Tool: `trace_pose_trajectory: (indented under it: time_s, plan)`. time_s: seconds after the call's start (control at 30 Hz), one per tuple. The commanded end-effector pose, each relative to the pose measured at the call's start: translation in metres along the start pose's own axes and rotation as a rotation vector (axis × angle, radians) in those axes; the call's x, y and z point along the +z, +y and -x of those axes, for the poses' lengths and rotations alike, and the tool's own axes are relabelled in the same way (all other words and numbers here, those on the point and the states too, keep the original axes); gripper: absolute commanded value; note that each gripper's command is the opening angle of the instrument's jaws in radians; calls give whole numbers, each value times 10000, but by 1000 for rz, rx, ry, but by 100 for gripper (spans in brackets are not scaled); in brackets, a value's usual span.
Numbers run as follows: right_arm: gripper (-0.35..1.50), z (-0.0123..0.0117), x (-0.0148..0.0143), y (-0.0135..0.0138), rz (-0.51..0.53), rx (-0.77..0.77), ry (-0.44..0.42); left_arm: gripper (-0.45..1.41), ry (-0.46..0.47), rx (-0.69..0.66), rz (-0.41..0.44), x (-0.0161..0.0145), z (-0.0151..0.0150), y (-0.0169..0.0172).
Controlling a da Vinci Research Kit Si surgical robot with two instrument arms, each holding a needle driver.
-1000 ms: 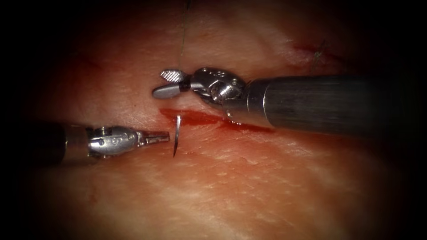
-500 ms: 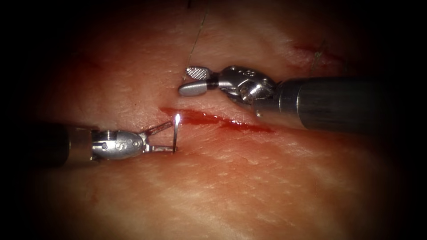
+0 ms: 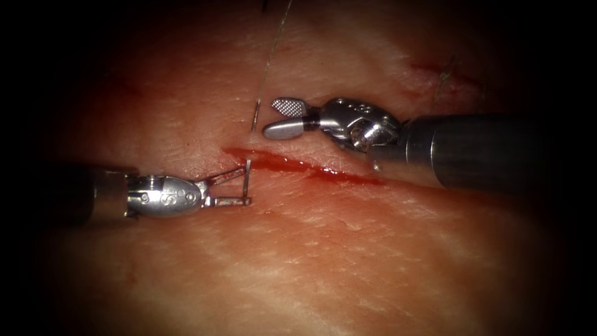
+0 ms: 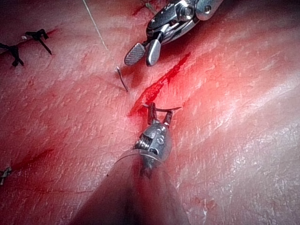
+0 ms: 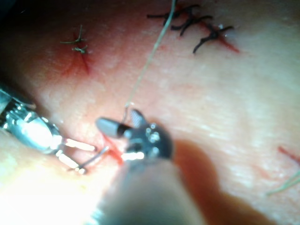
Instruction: Wound Closure
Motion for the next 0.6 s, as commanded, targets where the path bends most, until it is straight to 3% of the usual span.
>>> trace_pose_trajectory:
  time_s: [0.03,0.47,0.6]
  plan:
    - [121,6,9,3,-2,-3,-1,34,-1,2,-2,10,4,4]
    - [118,24,13,2,-7,-2,-4,27,-3,1,-4,17,5,-1]
    - [118,26,12,4,-7,1,-5,-1,-2,1,-8,16,4,0]
